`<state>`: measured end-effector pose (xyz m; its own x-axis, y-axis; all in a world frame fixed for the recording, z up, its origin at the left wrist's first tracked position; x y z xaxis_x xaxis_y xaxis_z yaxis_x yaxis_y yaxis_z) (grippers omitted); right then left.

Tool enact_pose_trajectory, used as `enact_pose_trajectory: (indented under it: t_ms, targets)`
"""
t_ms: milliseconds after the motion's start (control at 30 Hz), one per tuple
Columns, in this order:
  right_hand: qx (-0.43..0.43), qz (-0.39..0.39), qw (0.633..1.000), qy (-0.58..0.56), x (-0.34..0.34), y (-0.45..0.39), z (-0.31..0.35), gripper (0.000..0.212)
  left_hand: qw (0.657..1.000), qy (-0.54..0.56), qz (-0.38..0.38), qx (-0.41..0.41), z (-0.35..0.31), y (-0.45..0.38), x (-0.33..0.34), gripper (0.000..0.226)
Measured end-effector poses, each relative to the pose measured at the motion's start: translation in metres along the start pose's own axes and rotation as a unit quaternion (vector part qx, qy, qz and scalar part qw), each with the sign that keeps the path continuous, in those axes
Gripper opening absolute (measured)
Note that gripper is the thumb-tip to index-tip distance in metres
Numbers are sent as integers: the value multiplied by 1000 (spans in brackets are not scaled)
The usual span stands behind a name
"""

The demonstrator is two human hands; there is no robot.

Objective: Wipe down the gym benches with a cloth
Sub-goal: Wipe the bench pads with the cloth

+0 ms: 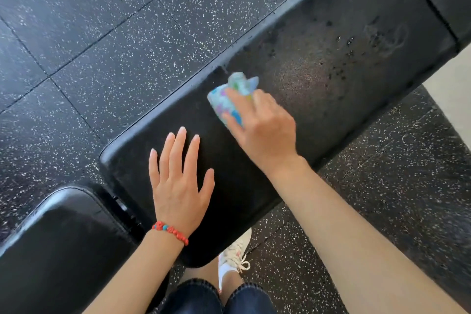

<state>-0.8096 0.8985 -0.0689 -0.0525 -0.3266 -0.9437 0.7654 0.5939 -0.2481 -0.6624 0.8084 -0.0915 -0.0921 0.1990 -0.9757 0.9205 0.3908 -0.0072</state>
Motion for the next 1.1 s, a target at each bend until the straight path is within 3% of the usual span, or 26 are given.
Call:
enact_pose_trajectory:
  t_ms: [100,167,267,333,400,500,600,667,733,800,867,1000,1100]
  targets:
    - [-47,6,999,-4,8,-18,-4,36,1000,5,-1,3,1,-5,-2,53]
    - [28,-25,999,33,5,-45,-30,41,1000,3,0,15,1,-12,-3,53]
    - [210,27,977,-11,6,-84,-69,39,1000,4,3,29,2,-23,0,53]
    - [231,19,972,-43,9,-85,-60,37,1000,6,3,13,2,-30,1,53]
    - [184,-12,982,-48,7,-71,-31,34,1000,-6,5,9,0,-33,3,54]
    - [56,25,995,-78,16,-50,10,36,1000,-18,2,14,1,-32,4,55]
    - [0,13,999,-52,15,-62,-3,37,1000,-15,4,16,2,-33,3,55]
    - [45,-3,999,2,9,-78,-32,39,1000,-14,4,14,2,-33,2,54]
    - [166,21,986,-9,5,-95,-67,38,1000,-10,3,11,1,-33,2,54]
    - [210,34,977,-24,6,-96,-77,39,1000,-5,4,6,-2,-33,2,54]
    - [156,5,987,-28,5,-87,-59,36,1000,-1,2,-5,-3,-34,1,53]
    - [-39,36,997,-61,11,-53,-15,32,1000,21,-17,-7,-17,-47,-6,53]
    - [-46,44,997,-46,11,-66,-39,33,999,25,-30,9,-35,-71,-7,53]
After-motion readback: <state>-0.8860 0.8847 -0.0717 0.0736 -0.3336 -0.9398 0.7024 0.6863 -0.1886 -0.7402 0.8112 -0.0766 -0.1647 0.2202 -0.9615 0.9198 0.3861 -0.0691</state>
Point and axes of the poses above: each hand's wrist, its own y-axis away from the middle knuckle, its own x-axis out of the palm, z = x × y, the point moved 5 cm from there along -y, towards the middle knuckle, and after that the axes turned 1 degree about -y, right-handed, at the moved point
